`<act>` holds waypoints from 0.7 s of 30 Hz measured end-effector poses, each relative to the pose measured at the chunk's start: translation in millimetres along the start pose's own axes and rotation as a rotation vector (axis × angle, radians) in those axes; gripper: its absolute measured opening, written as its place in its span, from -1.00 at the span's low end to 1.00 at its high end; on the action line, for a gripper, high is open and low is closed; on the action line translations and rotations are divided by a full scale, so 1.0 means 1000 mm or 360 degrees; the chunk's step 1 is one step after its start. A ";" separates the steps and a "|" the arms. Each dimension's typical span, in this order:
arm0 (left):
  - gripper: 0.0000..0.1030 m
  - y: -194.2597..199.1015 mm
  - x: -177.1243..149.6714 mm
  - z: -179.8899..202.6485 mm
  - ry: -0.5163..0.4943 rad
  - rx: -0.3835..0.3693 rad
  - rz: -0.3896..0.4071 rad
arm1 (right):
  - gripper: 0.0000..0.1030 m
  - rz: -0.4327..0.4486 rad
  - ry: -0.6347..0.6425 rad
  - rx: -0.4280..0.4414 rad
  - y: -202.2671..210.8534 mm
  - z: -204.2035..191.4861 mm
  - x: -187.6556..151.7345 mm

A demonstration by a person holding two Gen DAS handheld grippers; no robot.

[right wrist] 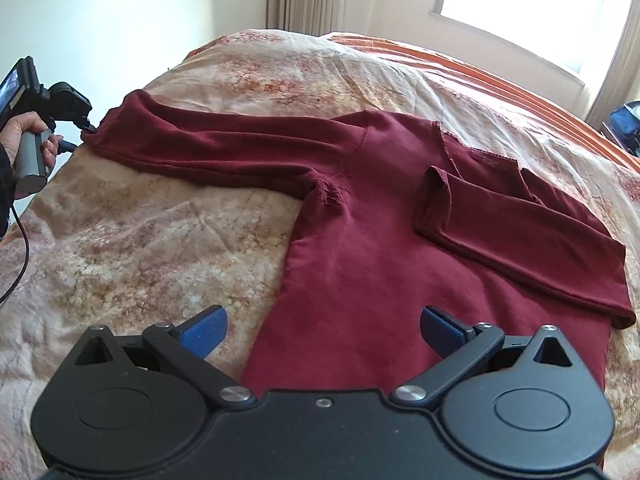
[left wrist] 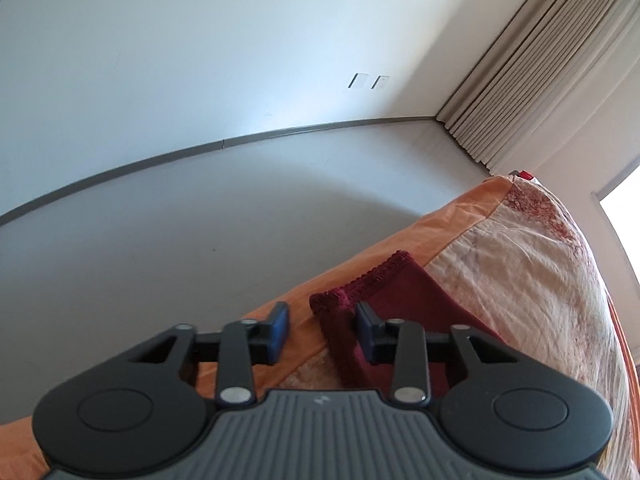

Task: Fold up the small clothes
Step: 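Grasp the other sleeve with the left tool and fold it across the body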

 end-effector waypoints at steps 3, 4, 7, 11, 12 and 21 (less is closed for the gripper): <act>-0.82 0.011 0.003 0.007 -0.0034 -0.0054 0.0070 | 0.99 -0.0003 -0.0026 -0.0011 0.000 0.002 -0.002; -0.85 0.018 0.005 0.009 -0.0042 -0.0064 0.0103 | 0.99 -0.0005 -0.0036 -0.0009 -0.001 0.003 -0.003; -0.88 0.036 0.011 0.015 -0.0039 -0.0135 0.0179 | 0.99 0.0000 -0.0051 0.0003 0.000 0.003 -0.004; -0.89 0.065 0.024 0.032 -0.0050 -0.0215 0.0250 | 0.99 0.0039 -0.0072 0.0028 0.005 0.005 -0.002; -0.89 0.074 0.028 0.040 -0.0059 -0.0251 0.0274 | 0.99 0.0049 -0.0081 0.0034 0.007 0.007 -0.002; -0.89 0.187 0.024 0.189 -0.0359 -0.0814 0.0514 | 0.99 0.0170 -0.0162 0.0047 0.031 0.044 0.001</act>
Point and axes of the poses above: each gripper's, at about its wrist camera, not at the fingertips, and y roughly against the way its jaws point, z to its right, x to its top, the point moved 8 cm from there along -y, roughly the way its jaws point
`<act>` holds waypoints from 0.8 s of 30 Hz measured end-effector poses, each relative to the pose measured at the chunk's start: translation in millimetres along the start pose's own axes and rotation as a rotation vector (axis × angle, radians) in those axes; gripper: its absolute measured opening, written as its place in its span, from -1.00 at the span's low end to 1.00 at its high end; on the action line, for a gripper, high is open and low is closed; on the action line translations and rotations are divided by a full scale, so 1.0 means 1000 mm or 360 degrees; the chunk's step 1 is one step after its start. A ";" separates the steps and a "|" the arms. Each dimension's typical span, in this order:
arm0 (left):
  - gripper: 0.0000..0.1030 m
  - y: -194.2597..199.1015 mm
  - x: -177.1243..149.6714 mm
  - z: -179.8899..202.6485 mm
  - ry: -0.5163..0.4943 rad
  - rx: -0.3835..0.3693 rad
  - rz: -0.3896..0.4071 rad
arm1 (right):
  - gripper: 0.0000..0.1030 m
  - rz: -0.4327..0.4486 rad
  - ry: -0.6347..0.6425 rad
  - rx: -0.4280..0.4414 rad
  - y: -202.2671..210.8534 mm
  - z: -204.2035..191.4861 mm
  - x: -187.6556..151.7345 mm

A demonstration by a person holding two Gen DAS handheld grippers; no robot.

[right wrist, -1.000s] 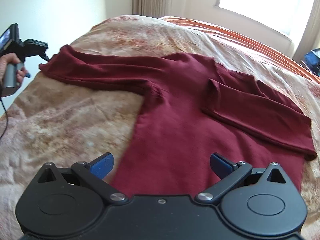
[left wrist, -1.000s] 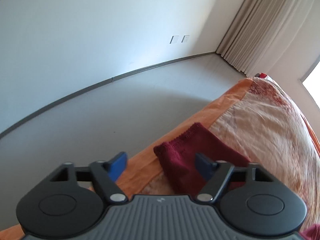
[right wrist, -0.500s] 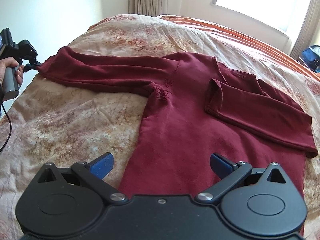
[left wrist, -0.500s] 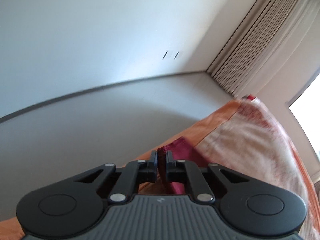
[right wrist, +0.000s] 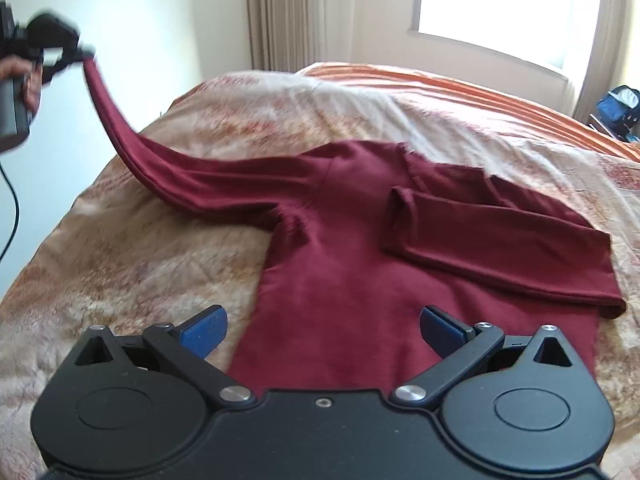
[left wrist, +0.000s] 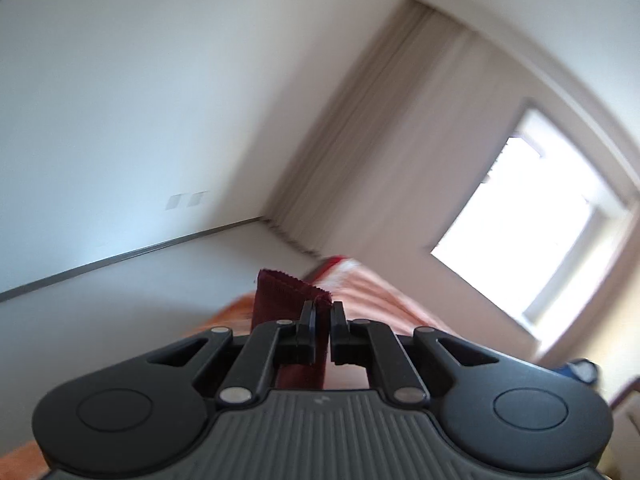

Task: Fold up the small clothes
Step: 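Grasp the other sleeve with the left tool and fold it across the body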

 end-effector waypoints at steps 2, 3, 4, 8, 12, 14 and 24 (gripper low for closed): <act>-0.89 0.004 -0.004 0.052 -0.0064 -0.0158 -0.0004 | 0.99 0.0016 -0.0028 -0.0020 0.008 0.018 -0.002; -0.89 0.005 -0.009 0.078 -0.0101 -0.0226 -0.0016 | 0.99 0.0022 -0.0044 -0.0030 0.012 0.028 -0.003; -0.89 0.005 -0.016 0.103 -0.0134 -0.0283 -0.0033 | 0.99 0.0028 -0.0059 -0.0040 0.017 0.039 -0.005; -0.89 -0.004 -0.068 0.197 -0.0260 -0.0455 -0.0144 | 0.99 0.0048 -0.0120 -0.0104 0.037 0.094 -0.016; -0.89 -0.016 -0.152 0.265 -0.0340 -0.0540 -0.0319 | 0.99 0.0061 -0.0190 -0.0199 0.055 0.160 -0.032; -0.89 -0.029 -0.202 0.284 -0.0391 -0.0518 -0.0371 | 0.99 0.0059 -0.0237 -0.0247 0.063 0.195 -0.042; -0.89 -0.038 -0.404 0.308 -0.0429 -0.0326 -0.0585 | 0.99 -0.0051 -0.0370 -0.0419 0.080 0.341 -0.108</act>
Point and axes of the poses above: each gripper's, at about its wrist camera, not at the fingertips, and y roughly against the way its jaws point, z to its right, x to its top, the point moved 8 cm from there along -y, roughly the way its jaws point
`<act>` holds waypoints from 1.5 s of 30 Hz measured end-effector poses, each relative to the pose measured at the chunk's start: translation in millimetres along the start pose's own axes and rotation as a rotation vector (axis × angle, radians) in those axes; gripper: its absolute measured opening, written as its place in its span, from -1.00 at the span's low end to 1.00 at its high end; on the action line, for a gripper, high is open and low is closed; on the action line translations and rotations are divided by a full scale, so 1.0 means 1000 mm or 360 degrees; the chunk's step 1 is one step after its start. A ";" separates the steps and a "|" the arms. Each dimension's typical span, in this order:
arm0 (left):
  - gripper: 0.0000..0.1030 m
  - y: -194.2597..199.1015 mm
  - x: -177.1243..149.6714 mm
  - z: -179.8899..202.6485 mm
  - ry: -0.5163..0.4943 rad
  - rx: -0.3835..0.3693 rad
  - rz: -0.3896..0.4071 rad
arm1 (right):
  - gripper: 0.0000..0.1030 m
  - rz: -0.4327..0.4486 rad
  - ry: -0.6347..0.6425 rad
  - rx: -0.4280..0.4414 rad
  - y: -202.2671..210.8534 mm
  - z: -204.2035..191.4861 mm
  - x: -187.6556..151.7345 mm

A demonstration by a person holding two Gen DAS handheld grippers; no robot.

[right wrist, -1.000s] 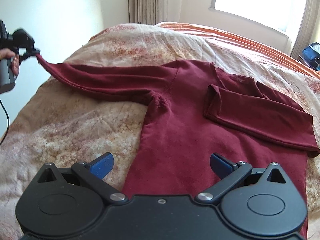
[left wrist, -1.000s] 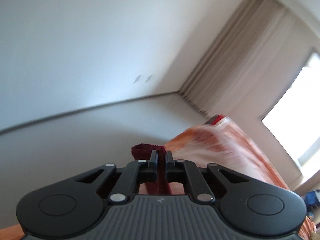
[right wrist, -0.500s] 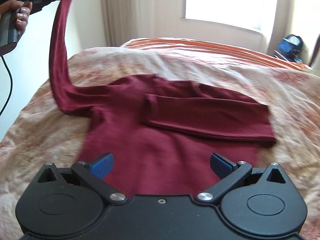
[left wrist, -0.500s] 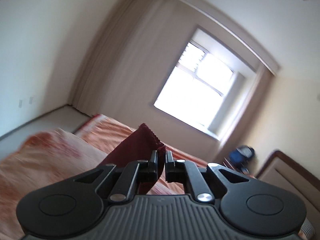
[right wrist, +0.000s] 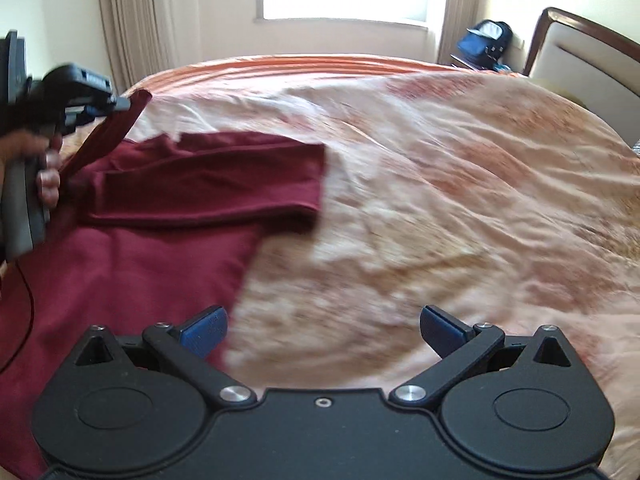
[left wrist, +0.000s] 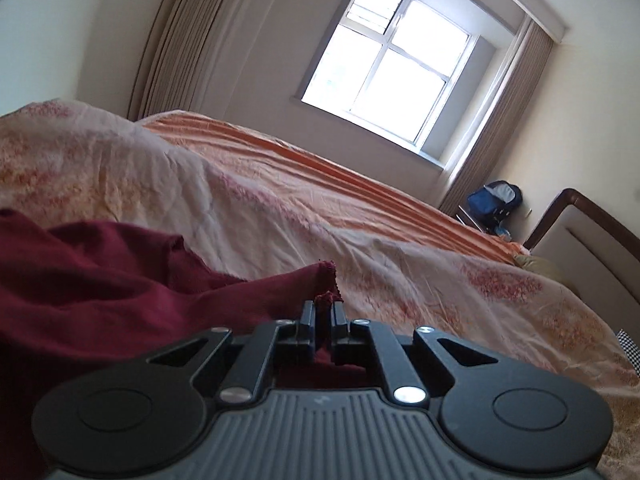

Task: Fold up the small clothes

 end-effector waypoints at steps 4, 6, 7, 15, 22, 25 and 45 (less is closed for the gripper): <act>-0.86 -0.012 -0.039 0.020 -0.0048 -0.0020 -0.0156 | 0.99 -0.0035 -0.0011 -0.0010 -0.012 0.027 -0.007; -0.67 -0.016 -0.056 0.025 -0.0017 -0.0048 -0.0258 | 0.99 -0.0039 -0.0019 -0.0008 -0.019 0.033 -0.007; -0.59 -0.012 -0.066 0.030 0.0016 -0.0077 -0.0302 | 0.99 -0.0039 -0.0023 -0.0006 -0.021 0.035 -0.007; 0.70 0.035 -0.030 -0.001 0.0081 -0.0004 -0.0278 | 0.99 -0.0040 -0.0009 0.0188 -0.062 0.004 0.019; 0.97 0.092 0.021 -0.116 0.0007 0.0313 -0.0199 | 0.96 -0.0024 -0.0089 0.0577 -0.119 -0.074 0.070; 0.96 0.103 0.046 -0.186 -0.0024 0.0430 -0.0223 | 0.75 0.0007 -0.0097 0.0679 -0.140 -0.108 0.092; -0.58 0.012 0.092 -0.286 -0.0794 -0.0233 -0.0644 | -0.29 -0.0033 -0.0295 0.0541 -0.196 -0.158 0.115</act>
Point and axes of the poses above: each gripper's, at about its wrist camera, not at the fingertips, and y roughly against the way its jaws point, z to its right, x to its top, the point moved 8 cm from there along -y, roughly the way its jaws point
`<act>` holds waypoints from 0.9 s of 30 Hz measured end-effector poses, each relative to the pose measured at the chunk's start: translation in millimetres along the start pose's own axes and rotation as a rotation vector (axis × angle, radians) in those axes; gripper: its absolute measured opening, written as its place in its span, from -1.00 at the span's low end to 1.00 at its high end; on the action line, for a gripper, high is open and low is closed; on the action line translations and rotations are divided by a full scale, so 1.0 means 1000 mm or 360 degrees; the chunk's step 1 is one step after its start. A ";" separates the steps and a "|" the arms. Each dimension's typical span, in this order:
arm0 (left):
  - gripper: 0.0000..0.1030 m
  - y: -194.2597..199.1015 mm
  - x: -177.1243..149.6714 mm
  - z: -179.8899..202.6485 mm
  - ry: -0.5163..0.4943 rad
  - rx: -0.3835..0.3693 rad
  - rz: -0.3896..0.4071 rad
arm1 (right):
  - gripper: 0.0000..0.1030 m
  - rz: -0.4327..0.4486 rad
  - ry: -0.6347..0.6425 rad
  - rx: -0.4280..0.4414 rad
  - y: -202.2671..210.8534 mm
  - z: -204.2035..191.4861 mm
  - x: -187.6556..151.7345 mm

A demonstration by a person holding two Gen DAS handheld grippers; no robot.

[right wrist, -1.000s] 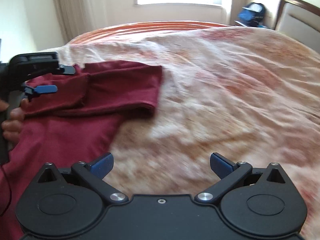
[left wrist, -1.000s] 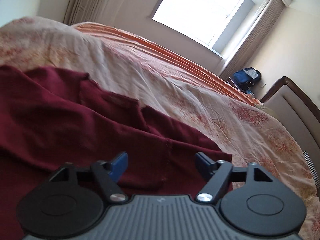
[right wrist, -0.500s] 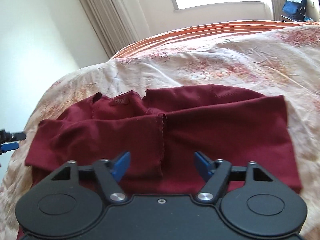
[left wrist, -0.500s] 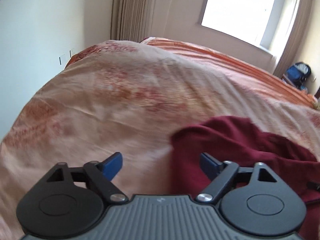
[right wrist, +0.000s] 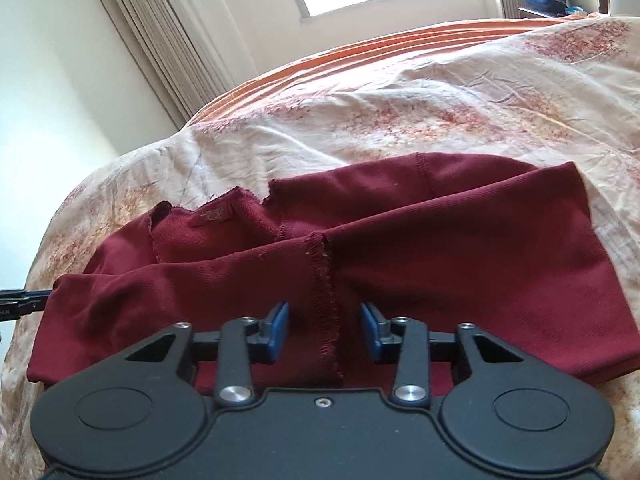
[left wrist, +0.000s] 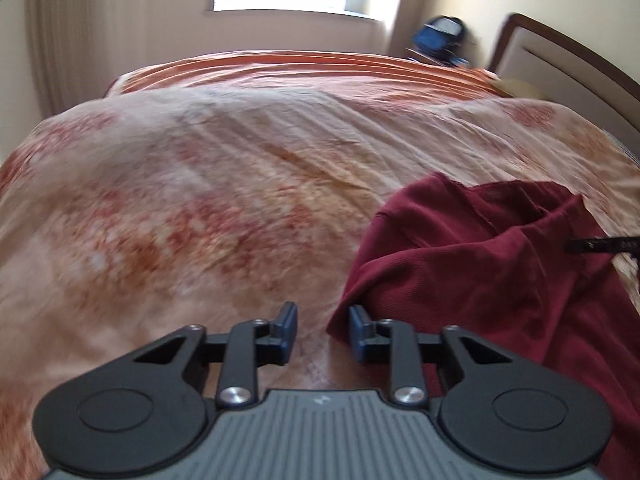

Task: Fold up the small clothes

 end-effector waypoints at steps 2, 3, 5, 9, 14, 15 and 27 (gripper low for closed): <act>-0.89 -0.005 0.006 0.008 -0.0116 -0.0065 -0.0036 | -0.46 -0.0014 0.0027 -0.0002 -0.002 -0.003 0.000; -0.95 -0.006 0.008 0.012 -0.0176 -0.0086 -0.0049 | -0.63 -0.0023 0.0044 -0.0010 -0.004 -0.004 0.001; -0.98 -0.004 0.017 0.022 -0.0290 -0.0127 -0.0048 | -0.74 -0.0036 0.0059 -0.0018 -0.005 -0.003 0.001; -0.99 0.007 0.039 0.034 -0.0550 -0.0148 -0.0066 | -0.91 -0.0019 0.0109 -0.0059 0.001 0.000 0.005; -0.99 -0.021 0.037 0.018 -0.0604 -0.0055 -0.0223 | -0.92 -0.0025 0.0130 -0.0122 0.002 0.012 0.005; -0.98 -0.025 0.033 0.019 -0.0639 -0.0021 -0.0235 | -0.92 -0.0033 0.0123 -0.0125 0.001 0.013 0.004; 0.71 0.058 -0.042 0.025 -0.0034 0.0124 0.0008 | 0.25 0.0029 0.0319 -0.0114 0.016 -0.007 0.010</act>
Point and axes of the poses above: each gripper's, at about its wrist camera, not at the fingertips, and y roughly against the way its jaws point, z to its right, x to its top, the point moved 8 cm from there along -y, roughly the way its jaws point
